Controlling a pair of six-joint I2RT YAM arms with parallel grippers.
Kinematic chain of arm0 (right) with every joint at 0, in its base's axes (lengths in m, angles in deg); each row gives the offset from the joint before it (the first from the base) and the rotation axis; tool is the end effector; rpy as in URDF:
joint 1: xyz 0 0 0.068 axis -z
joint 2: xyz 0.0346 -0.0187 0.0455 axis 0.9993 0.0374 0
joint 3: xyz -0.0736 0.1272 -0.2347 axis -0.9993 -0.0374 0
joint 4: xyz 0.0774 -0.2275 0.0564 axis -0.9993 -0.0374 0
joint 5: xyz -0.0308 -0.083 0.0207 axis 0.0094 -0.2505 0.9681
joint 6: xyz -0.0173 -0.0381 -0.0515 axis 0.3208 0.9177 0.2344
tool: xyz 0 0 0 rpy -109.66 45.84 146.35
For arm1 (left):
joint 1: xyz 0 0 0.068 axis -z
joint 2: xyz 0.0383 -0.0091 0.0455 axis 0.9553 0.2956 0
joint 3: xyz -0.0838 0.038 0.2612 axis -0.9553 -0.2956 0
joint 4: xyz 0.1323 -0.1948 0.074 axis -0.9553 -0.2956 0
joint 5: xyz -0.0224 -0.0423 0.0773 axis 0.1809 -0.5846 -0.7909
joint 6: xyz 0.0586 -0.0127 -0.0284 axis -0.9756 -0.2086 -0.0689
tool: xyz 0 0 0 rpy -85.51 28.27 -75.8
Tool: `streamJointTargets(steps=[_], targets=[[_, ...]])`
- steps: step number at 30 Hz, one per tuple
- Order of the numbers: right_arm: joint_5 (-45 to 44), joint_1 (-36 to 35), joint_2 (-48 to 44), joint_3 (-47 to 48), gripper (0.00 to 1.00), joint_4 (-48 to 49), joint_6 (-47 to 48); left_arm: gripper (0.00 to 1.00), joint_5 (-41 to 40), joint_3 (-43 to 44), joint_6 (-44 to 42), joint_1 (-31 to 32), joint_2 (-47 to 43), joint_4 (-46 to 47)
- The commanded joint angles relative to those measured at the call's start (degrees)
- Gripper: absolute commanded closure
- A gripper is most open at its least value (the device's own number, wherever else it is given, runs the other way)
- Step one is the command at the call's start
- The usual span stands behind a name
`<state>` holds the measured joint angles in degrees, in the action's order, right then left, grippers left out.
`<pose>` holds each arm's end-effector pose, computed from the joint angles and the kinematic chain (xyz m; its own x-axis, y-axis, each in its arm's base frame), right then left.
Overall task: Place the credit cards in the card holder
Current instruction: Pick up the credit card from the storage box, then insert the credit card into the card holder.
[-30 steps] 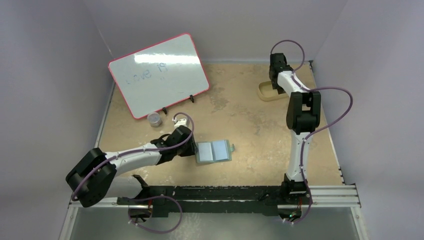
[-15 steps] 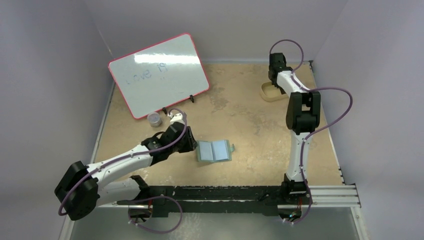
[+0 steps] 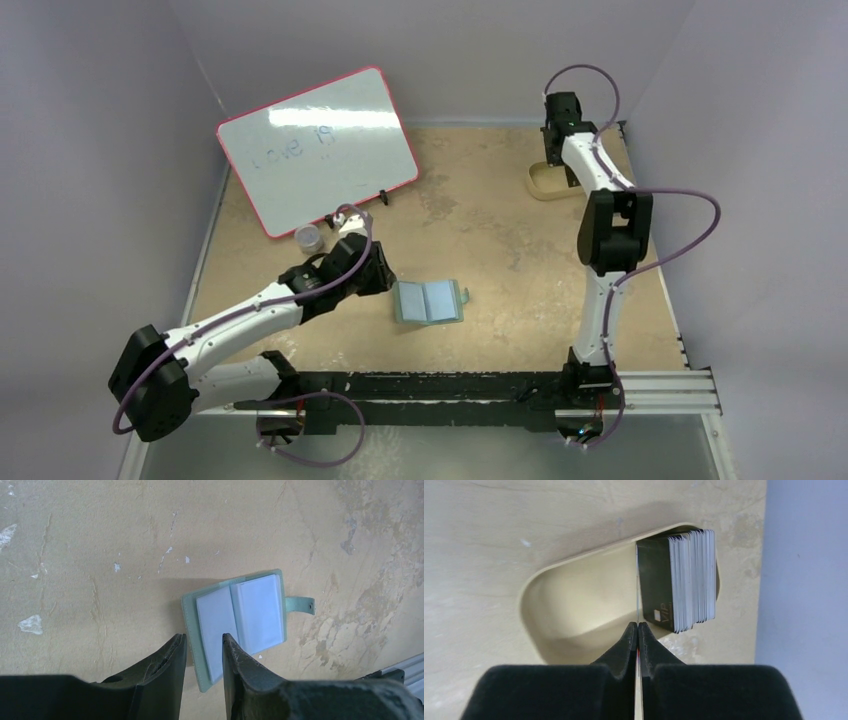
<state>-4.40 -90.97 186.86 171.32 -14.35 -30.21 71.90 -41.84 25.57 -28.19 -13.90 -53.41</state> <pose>0.5012 0.0048 0.2387 -0.7245 -0.1495 -0.6728 0.1677 0.9086 -0.3825 0.1658 -0.1487 0.2256 -0.7630 -0.2961 -0.5745 0.0036 0.8869 -0.4619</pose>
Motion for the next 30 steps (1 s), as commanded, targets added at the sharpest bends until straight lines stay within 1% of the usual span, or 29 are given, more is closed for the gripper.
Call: streamJointTargets(steps=[1,3,10,14,17,19,22,26,30], targets=[[11.81,-0.78,-7.93,0.49,1.0,-2.42,-4.42,0.69,-0.92,2.26,-1.55,-0.25,-0.4,-1.17],[17.71,-1.19,-11.76,-2.27,1.0,-1.77,-5.85,0.69,-0.29,1.88,-1.34,-0.24,0.02,-0.87],[34.51,-2.52,-28.32,-25.03,1.0,8.94,-12.91,0.69,5.07,-0.44,0.25,-0.24,3.71,2.33],[45.3,-4.78,-36.83,-37.65,1.0,18.1,-19.68,0.61,2.12,-0.09,0.27,-0.24,4.55,-0.52],[46.35,-8.28,-41.19,-45.05,1.0,23.72,-24.14,0.56,2.4,-0.19,-0.01,-0.28,4.42,-0.54],[48.89,-10.67,-43.2,-48.93,1.0,27.82,-27.31,0.55,3.45,-0.25,-0.03,-0.24,4.52,-0.21],[48.79,-15.51,-45.82,-53.26,1.0,31.42,-31.33,0.55,4.66,-0.31,-0.08,-0.25,4.76,-0.04],[50.27,-20.75,-49.33,-60.61,1.0,37.82,-37.66,0.58,5.78,-1.17,0.27,-0.29,5.0,0.89],[50.66,-24.91,-52.4,-66.61,1.0,42.37,-42.92,0.63,6.52,-3.39,1.54,-0.3,5.31,3.12]])
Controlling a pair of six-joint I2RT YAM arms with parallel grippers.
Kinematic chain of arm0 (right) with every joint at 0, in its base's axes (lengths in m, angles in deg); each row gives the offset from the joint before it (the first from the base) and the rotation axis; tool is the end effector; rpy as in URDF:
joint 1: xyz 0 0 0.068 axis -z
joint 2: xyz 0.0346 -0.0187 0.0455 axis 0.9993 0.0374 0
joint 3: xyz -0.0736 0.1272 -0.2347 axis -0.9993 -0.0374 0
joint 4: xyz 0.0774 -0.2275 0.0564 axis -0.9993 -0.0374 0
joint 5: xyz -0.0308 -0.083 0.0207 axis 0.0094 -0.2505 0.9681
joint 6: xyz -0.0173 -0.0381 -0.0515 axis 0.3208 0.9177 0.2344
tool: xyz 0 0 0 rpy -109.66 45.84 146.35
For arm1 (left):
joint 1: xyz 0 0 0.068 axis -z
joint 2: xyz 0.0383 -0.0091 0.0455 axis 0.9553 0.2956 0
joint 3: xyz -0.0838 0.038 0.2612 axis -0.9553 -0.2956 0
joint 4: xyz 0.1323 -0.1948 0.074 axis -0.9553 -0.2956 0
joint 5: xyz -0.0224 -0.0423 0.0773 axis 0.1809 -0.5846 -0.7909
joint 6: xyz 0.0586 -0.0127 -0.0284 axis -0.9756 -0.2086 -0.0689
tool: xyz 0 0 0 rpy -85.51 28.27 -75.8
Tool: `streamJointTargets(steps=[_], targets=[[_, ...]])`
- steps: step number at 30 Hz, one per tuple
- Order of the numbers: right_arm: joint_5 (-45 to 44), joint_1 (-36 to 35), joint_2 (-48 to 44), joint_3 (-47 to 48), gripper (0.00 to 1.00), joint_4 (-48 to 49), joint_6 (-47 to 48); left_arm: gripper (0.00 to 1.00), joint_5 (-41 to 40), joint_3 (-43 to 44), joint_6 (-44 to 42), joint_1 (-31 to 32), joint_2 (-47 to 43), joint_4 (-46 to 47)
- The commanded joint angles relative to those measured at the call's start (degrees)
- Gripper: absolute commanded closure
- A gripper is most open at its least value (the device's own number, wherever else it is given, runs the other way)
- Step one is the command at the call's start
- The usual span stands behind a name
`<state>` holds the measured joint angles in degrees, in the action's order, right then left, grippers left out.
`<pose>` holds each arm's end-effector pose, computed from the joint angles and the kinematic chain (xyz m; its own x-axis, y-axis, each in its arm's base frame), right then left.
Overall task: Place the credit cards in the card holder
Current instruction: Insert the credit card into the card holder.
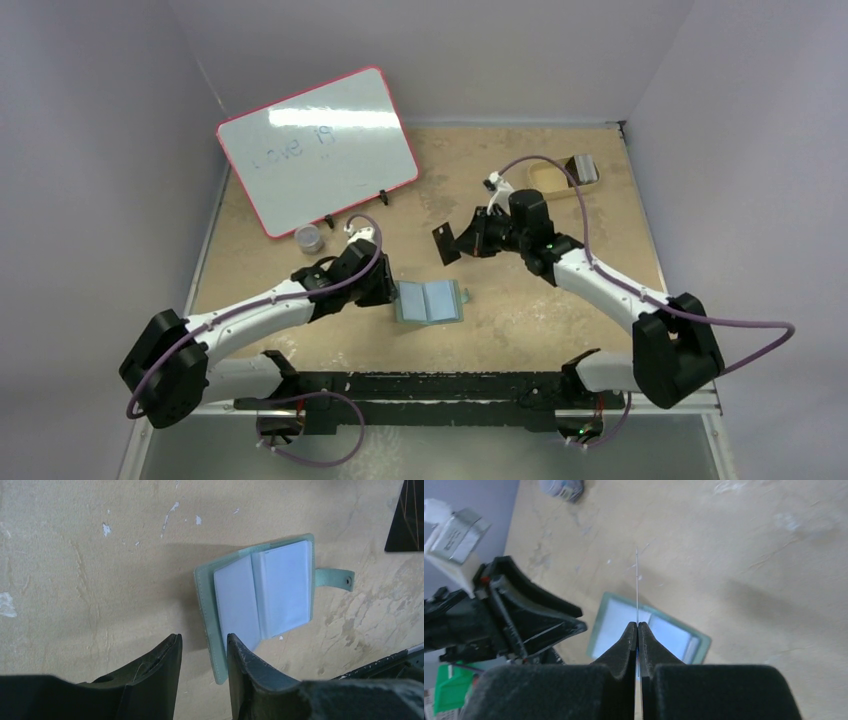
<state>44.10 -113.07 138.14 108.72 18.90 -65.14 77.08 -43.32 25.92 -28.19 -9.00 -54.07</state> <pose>0.2618 0.1463 0.2593 -0.6737 0.1585 -0.7218 -0.4526 0.6836 0.5726 0.1654 -0.1549 0.1984 -0.8496 -0.2314 -0.4739 -0.0060 0.9028 -0.4299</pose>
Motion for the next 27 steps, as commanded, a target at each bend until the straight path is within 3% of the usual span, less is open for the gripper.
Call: streamJointTargets(steps=[1,10,27], targets=[[2.24,-3.8,-4.13,-5.37,1.0,10.41,-9.2,0.64,1.82,-2.74,1.71,-0.24,0.5,4.95],[-2.1,-12.39,-2.73,-14.0,1.0,16.83,-16.29,0.69,2.63,-6.67,3.3,-0.24,3.11,10.29],[-6.01,-12.93,-0.93,-17.21,1.0,16.05,-18.06,0.78,1.61,-9.39,3.82,-0.28,7.1,12.57]])
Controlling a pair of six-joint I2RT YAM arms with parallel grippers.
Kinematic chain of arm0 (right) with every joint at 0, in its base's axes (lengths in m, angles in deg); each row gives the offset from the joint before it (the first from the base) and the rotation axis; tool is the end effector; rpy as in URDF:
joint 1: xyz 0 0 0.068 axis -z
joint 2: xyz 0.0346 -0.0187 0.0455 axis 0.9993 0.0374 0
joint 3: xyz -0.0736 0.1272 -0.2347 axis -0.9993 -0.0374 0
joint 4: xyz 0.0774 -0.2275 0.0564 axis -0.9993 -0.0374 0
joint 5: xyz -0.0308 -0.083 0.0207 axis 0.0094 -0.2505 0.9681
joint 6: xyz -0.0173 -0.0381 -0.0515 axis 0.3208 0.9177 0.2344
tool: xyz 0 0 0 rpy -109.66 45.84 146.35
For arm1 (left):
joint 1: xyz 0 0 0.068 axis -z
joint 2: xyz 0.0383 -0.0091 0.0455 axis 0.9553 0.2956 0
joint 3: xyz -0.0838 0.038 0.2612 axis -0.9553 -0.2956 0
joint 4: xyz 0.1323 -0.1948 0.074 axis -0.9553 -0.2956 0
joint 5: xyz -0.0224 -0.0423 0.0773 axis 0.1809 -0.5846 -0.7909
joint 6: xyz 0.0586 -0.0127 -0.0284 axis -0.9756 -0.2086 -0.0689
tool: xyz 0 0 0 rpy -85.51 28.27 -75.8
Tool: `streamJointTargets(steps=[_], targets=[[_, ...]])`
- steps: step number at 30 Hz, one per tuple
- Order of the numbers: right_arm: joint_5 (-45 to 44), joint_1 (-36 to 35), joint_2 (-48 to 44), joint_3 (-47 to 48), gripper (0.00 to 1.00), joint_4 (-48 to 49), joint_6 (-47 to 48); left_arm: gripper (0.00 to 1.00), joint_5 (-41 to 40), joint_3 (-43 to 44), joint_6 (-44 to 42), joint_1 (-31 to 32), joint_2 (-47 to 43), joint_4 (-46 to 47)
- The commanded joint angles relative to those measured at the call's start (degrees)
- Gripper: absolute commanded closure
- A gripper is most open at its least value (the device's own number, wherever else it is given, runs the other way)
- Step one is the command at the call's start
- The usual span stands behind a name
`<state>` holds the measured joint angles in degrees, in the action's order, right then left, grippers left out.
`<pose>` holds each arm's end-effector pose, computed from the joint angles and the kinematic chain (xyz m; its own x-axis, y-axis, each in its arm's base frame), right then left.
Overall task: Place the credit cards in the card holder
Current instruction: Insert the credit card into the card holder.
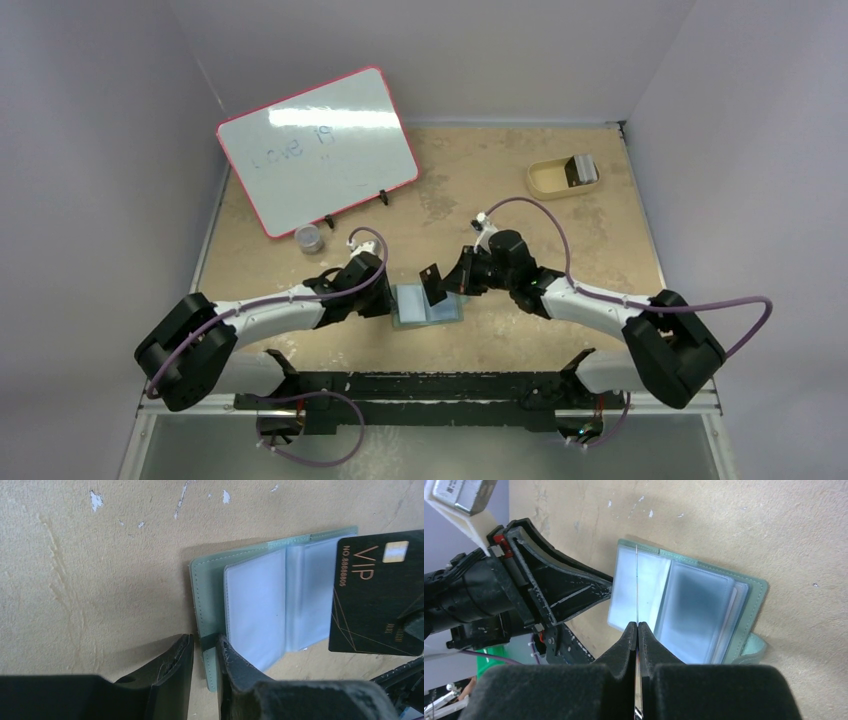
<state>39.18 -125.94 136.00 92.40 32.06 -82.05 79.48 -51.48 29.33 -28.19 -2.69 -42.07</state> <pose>0.2002 0.1779 0.2002 -0.8154 0.2114 -0.5390 -0.3291 0.5967 0.7319 0.1639 -0.1566 0.1497 -0.8777 -0.2595 -0.4029 -0.0580 0.8920 -0.4482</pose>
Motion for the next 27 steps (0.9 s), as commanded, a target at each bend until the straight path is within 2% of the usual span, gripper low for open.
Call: streamJointTargets(steps=[1,12,27], targets=[[-0.96,-0.06,1.66,-0.9,1.0,3.1,-1.19,0.79,-0.44,-1.28,0.26,-0.24,0.82,0.71],[0.31,-0.06,4.37,-3.65,1.0,7.63,-2.21,0.85,-2.72,-0.93,0.5,-0.24,0.76,-2.25],[2.04,-1.48,9.77,-8.41,1.0,18.94,-5.47,0.87,-1.33,-3.13,2.27,-0.29,1.33,0.34]])
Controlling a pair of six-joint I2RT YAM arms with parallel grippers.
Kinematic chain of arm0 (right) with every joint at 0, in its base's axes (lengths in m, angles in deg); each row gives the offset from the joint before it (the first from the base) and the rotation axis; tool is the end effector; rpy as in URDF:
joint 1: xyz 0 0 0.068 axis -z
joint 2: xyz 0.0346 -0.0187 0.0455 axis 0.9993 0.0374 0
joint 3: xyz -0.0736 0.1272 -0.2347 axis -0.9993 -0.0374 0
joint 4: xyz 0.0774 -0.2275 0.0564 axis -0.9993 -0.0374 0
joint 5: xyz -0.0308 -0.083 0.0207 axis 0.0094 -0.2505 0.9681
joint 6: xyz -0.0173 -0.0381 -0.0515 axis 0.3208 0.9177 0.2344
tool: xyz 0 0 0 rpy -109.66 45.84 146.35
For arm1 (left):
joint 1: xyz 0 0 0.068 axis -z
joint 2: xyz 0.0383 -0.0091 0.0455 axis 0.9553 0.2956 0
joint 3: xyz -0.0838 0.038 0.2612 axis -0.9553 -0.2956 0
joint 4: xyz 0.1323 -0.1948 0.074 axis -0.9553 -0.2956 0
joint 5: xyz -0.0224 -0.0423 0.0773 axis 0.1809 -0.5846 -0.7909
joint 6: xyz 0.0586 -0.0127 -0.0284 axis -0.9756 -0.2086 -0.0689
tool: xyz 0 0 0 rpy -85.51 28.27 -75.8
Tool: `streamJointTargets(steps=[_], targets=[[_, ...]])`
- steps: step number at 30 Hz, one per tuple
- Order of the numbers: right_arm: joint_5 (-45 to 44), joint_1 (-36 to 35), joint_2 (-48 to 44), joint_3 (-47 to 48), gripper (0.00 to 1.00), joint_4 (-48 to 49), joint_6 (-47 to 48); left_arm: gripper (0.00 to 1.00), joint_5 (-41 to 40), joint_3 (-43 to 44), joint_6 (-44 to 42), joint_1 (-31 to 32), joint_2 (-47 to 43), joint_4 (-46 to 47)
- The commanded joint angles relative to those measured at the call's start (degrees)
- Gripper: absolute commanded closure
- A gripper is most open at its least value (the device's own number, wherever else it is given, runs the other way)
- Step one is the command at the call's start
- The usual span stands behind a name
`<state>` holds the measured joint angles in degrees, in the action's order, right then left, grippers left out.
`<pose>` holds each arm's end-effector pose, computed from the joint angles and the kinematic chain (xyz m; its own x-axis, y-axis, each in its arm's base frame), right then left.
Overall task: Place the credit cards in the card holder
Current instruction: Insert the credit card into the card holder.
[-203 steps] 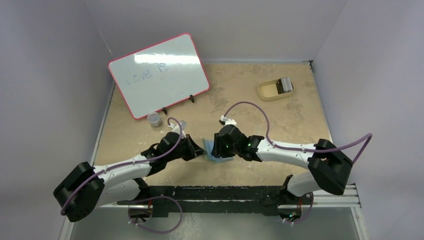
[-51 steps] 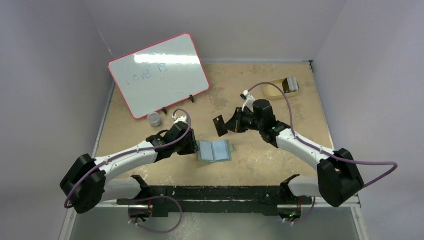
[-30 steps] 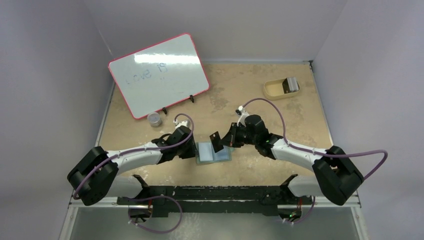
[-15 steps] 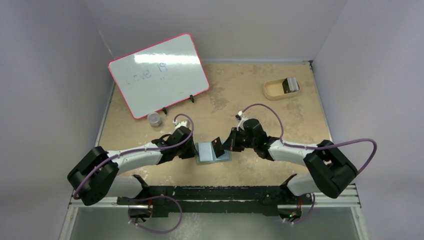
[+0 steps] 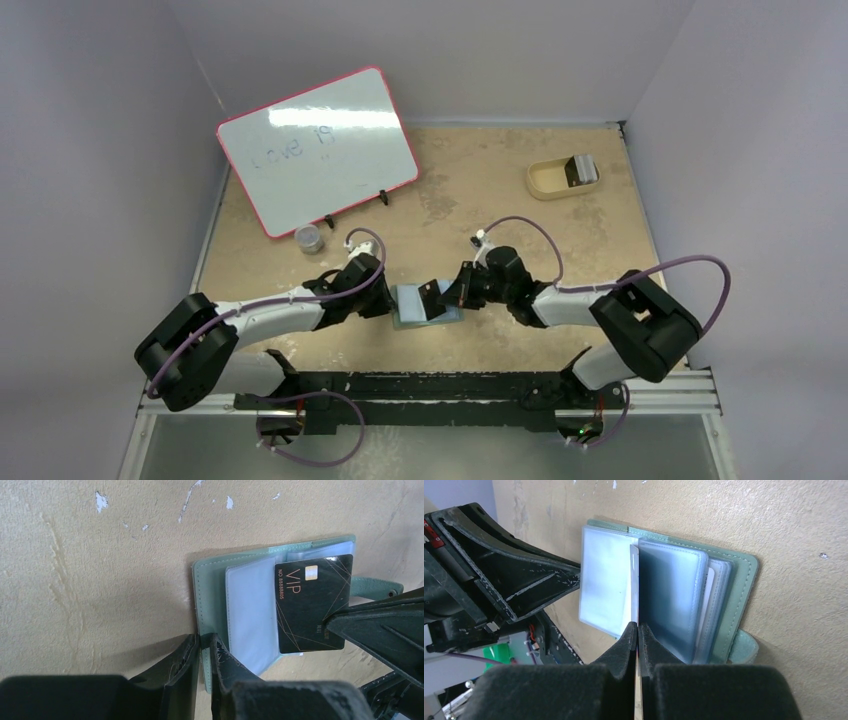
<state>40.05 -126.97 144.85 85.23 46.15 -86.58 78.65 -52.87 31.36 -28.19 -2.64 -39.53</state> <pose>0.1950 0.1809 0.1521 -0.8608 0.2237 -0.4572 -0.2583 0.5820 0.7711 0.1638 -0.1553 0.1462 -0.8639 -0.3006 -0.4041 -0.0866 0.8791 -0.4688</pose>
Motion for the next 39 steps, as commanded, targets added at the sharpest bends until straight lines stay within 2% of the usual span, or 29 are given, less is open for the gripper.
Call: streamJointTargets(steps=[1,9,17,24,26,34,39], targets=[[1.33,-0.52,1.16,-1.49,1.0,5.47,-1.05,0.87,-0.53,-1.69,0.18,-0.24,1.24,-2.23],[1.61,-0.85,3.51,-2.66,1.0,9.98,-3.42,0.88,-0.35,-1.8,0.51,-0.24,1.31,-2.16],[1.21,-1.72,6.51,-4.92,1.0,18.67,-9.15,0.88,0.97,-3.18,1.9,-0.24,1.06,-0.1],[0.18,-4.53,10.04,-3.35,0.97,20.08,-10.63,0.88,1.27,-3.83,2.5,-0.19,1.12,0.74],[-1.24,-5.28,9.51,-3.69,1.0,20.14,-11.26,0.88,1.3,-3.91,2.58,-0.17,0.93,0.64],[-6.38,-5.34,5.34,-5.17,1.0,18.42,-12.34,0.89,0.76,-4.79,3.5,-0.15,0.5,-0.16],[-9.9,-5.36,2.38,-5.57,1.0,17.25,-12.25,0.89,2.68,-9.39,7.96,-0.16,-1.04,4.28]])
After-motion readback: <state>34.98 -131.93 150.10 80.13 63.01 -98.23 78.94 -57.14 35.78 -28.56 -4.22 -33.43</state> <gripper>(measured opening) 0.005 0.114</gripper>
